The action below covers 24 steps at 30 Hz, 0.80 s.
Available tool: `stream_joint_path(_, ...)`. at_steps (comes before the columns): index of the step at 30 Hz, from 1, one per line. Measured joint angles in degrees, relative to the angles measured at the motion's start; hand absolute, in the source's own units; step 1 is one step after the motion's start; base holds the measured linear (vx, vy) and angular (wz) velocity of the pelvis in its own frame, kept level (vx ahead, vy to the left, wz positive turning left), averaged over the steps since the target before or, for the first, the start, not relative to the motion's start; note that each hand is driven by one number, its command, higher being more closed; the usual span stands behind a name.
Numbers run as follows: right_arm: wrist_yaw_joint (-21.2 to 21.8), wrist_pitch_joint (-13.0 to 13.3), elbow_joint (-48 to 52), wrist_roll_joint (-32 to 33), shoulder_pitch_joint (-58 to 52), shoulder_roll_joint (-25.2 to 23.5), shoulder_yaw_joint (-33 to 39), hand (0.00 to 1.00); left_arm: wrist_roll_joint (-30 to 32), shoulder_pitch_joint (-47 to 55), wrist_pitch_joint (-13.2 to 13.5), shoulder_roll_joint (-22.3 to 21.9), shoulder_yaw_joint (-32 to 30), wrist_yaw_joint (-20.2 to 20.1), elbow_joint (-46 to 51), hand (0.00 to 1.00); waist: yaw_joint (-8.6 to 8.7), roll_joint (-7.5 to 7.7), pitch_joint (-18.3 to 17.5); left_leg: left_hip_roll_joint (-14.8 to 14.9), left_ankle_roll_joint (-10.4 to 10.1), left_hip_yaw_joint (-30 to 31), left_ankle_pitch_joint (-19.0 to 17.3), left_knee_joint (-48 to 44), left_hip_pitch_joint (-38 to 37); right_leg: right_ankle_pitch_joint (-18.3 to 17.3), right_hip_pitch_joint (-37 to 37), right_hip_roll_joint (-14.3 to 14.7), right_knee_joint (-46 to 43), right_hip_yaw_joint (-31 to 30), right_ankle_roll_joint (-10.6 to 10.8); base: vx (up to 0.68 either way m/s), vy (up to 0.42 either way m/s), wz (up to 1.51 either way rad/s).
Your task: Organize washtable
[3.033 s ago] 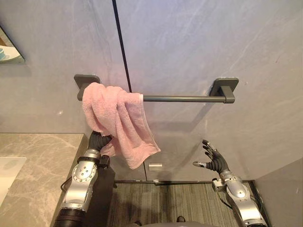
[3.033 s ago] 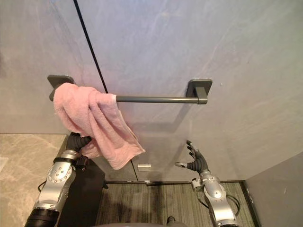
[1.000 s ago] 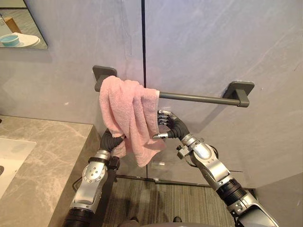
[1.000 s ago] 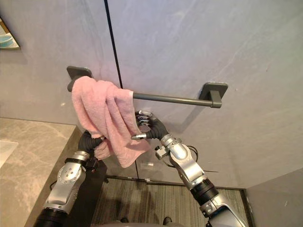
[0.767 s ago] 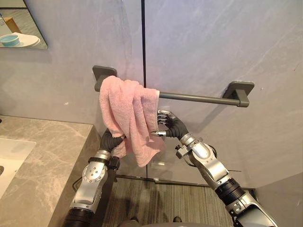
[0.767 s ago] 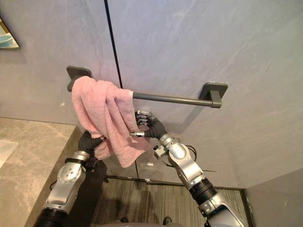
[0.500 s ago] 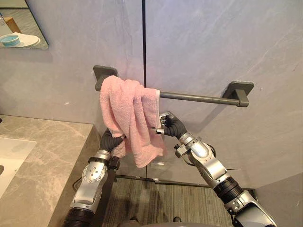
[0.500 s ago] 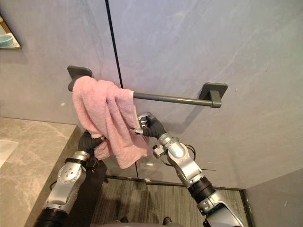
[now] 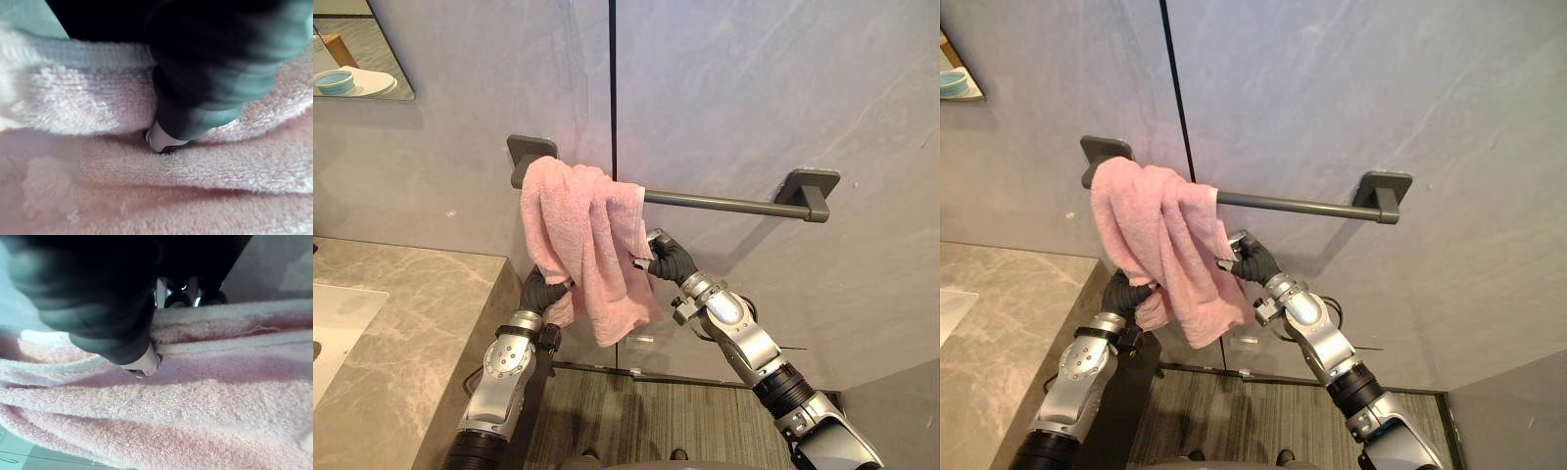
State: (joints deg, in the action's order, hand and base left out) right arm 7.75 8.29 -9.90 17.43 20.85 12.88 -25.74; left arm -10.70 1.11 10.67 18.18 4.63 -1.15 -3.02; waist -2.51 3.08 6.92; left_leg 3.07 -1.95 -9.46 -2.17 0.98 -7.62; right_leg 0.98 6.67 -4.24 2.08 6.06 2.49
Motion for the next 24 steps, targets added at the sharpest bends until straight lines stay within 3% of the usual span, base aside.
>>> stream_joint_path(5,0.2,0.0,1.5,0.5,-1.0,-0.1,1.6,1.0,-0.1,0.0,0.0,-0.8,-1.3,0.0,0.8,1.0,-0.03,0.0,0.0,0.0,0.0,-0.1,0.0,0.1,-0.2,0.0,0.0,0.0,-0.1,0.0,0.0,0.0,0.0,0.0)
stream_joint_path(10,0.3,0.3,8.6,1.8,-6.0,-1.3,9.4,1.0,-0.6,0.1,1.0,-4.1,-5.2,0.0,4.3,1.0,0.23,-0.08,0.1,-0.2,0.0,-0.2,0.0,0.2,-0.5,0.0,0.0,-0.2,-0.6,0.0,0.1,0.0,0.0,0.0)
stream_joint_path(24,-0.2,2.6,16.1,2.8,-12.2,-1.8,25.0,1.0,-2.7,3.0,2.1,-6.9,-9.3,-1.5,12.2,1.0,1.76,-0.63,0.4,-0.5,-0.1,-0.9,1.2,2.9,-2.3,-0.2,0.0,-0.3,-0.7,-0.8,0.3,-0.01,-0.007,-0.03)
